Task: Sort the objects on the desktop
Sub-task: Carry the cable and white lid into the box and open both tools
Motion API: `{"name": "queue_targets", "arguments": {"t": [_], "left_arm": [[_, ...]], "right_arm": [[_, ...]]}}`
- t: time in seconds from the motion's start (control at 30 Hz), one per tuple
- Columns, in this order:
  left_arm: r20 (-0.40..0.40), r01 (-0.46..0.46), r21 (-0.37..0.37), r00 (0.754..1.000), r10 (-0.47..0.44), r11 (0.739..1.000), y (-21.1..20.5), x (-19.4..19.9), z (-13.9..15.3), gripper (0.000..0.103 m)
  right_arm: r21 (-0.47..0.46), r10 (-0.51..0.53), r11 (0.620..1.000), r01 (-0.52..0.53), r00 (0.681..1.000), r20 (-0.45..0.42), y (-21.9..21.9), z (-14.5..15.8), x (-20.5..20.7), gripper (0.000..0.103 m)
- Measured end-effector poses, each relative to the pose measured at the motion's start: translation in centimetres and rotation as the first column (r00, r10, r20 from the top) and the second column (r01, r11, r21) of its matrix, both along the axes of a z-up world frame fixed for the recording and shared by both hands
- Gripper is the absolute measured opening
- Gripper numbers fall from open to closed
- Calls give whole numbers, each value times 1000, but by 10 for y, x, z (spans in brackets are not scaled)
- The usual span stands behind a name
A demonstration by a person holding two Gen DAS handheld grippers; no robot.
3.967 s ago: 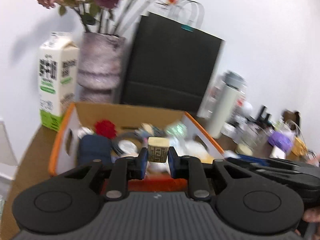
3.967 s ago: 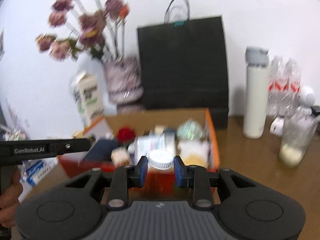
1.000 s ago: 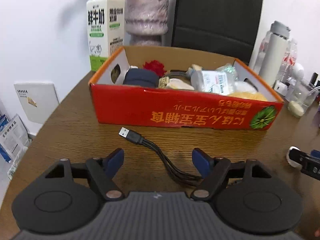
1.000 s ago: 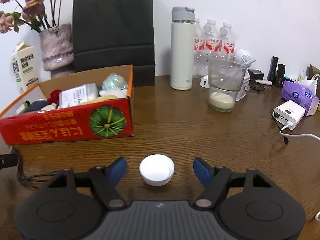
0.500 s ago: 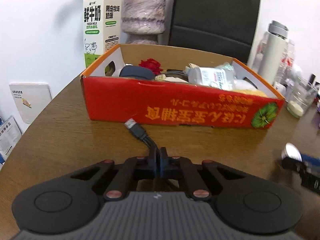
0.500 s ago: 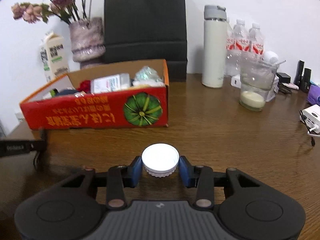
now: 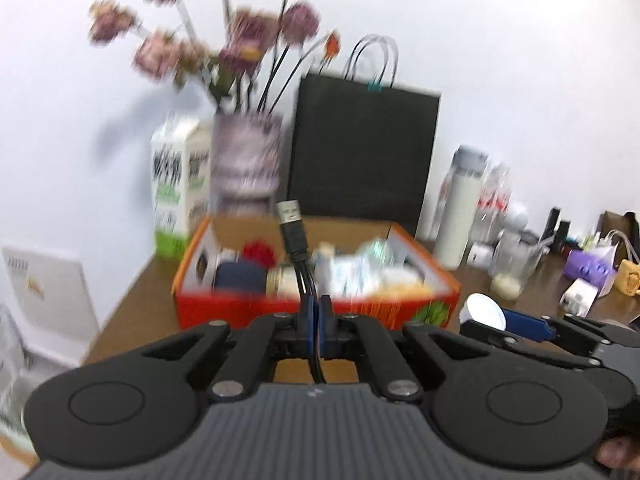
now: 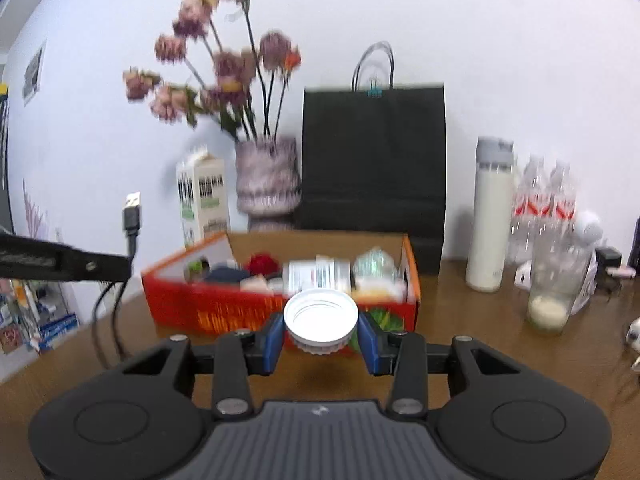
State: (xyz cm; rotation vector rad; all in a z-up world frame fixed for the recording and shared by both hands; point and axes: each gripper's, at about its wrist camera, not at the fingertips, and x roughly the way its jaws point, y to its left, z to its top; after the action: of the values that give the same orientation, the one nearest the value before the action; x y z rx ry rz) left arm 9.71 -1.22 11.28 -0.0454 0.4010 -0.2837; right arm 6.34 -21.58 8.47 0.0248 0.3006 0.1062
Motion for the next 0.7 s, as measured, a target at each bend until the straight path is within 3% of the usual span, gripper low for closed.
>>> {"name": "queue_targets", "arguments": {"t": [0.17,0.27,0.37,0.57,0.7], "left_arm": [[64,34,-21,997,-32,999,4,24,54,3],[108,60,20,992,-62,998,4,45,86,3],[61,106,52,992,-109,993,3,81,101,3],[-77,197,46,978,-193,979,-1,152,78,3],[-226,262,-35,938,-263,965,-17,207,37,3]], "right_arm": [[41,-67,997,66,997,24,-10,52,24,39],[64,-98,993,98,995,7,-19,72,54,39],[54,-93,994,96,994,-55,-22,77,102,39],[71,-63,994,80,975,-214,-35,48,183,39],[90,-65,992,94,958,-279,-41,24,216,39]]}}
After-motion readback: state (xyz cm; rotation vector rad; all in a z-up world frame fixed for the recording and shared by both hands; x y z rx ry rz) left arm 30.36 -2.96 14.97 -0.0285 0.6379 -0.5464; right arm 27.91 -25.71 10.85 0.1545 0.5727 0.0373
